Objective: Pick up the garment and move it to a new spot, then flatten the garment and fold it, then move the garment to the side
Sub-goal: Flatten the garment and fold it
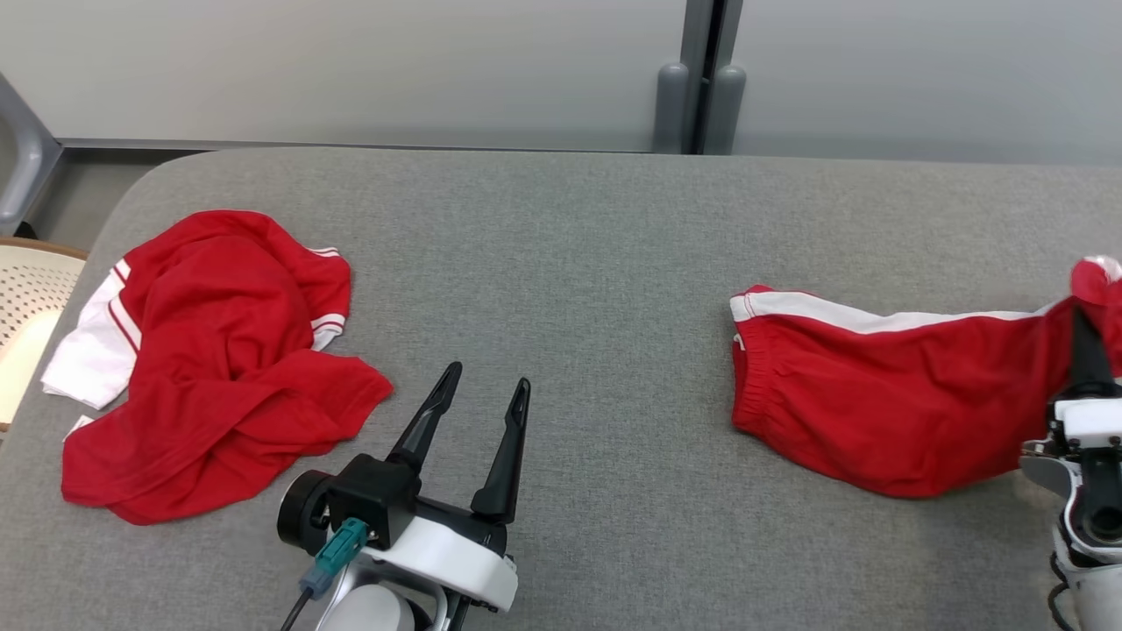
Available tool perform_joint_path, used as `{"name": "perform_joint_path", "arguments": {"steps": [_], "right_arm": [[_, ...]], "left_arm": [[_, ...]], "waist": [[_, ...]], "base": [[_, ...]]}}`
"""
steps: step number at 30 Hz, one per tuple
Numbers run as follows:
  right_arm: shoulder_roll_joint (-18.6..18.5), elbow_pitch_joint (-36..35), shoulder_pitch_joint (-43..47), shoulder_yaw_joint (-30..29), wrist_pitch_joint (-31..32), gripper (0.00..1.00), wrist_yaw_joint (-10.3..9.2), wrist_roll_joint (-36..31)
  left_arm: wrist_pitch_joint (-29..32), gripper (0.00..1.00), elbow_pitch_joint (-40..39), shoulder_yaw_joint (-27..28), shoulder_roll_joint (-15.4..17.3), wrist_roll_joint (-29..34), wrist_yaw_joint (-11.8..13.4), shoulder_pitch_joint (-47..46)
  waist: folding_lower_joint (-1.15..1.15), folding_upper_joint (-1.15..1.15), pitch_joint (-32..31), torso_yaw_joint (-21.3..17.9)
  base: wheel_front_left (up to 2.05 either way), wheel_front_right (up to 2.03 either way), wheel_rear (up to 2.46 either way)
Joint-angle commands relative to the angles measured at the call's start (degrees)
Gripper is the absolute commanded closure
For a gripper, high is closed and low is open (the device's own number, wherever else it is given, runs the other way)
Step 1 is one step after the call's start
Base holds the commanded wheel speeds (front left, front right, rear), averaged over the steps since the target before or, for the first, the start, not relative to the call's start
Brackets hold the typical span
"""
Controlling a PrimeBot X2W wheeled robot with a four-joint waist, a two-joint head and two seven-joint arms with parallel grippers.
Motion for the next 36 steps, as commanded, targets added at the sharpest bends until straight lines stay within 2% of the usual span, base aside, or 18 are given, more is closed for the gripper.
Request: {"name": "perform_joint_path", "arguments": {"steps": [1,5,11,16,21,22,23,36], "right_arm": [[0.1,-1.7,1.0,1.0,0.1,1.0,0.03,0.6],[0.6,-7.8,2.8,6.3,1.9,1.0,0.03,2.1],[-0.8,-14.0,5.4,15.2,4.1,1.0,0.03,2.5],[-2.5,-14.3,5.9,22.7,5.1,1.0,0.03,1.1],[-3.4,-11.4,4.9,28.4,4.3,1.0,0.03,0.1],[-3.5,-10.4,4.6,29.0,4.0,0.9,0.03,-0.1],[-3.6,-9.4,4.3,29.9,3.6,0.0,0.03,-0.4],[-5.4,-4.6,0.6,43.0,-0.3,0.0,0.03,-3.1]], "left_arm": [[0.0,0.0,0.1,0.3,0.3,0.0,0.1,0.5],[0.0,0.0,0.2,1.1,0.3,-0.5,0.1,1.7],[0.0,0.0,0.4,1.5,0.3,-0.4,-0.4,2.8],[0.0,0.0,0.4,1.2,0.3,-0.7,-0.3,2.8],[0.0,0.0,0.4,0.9,0.3,-0.9,0.0,3.0],[0.0,0.0,0.4,0.9,0.3,-1.0,0.0,3.0],[0.0,0.0,0.4,0.8,0.3,-1.1,0.0,3.1],[0.0,0.0,0.3,-0.5,0.3,-2.0,0.8,2.1]], "waist": [[0.0,0.0,-0.6,0.6],[0.0,0.0,-1.4,1.7],[0.0,0.0,-1.8,3.4],[0.0,0.0,-1.8,4.9],[0.0,0.0,-1.6,5.9],[0.0,0.0,-1.6,6.1],[0.0,0.0,-1.5,6.2],[0.0,0.0,0.4,7.0]], "base": [[0.0,0.0,0.0],[0.0,0.0,0.0],[0.0,0.0,0.0],[0.0,0.0,0.0],[0.0,0.0,0.0],[0.0,0.0,0.0],[0.0,0.0,0.0],[0.0,0.0,0.0]]}}
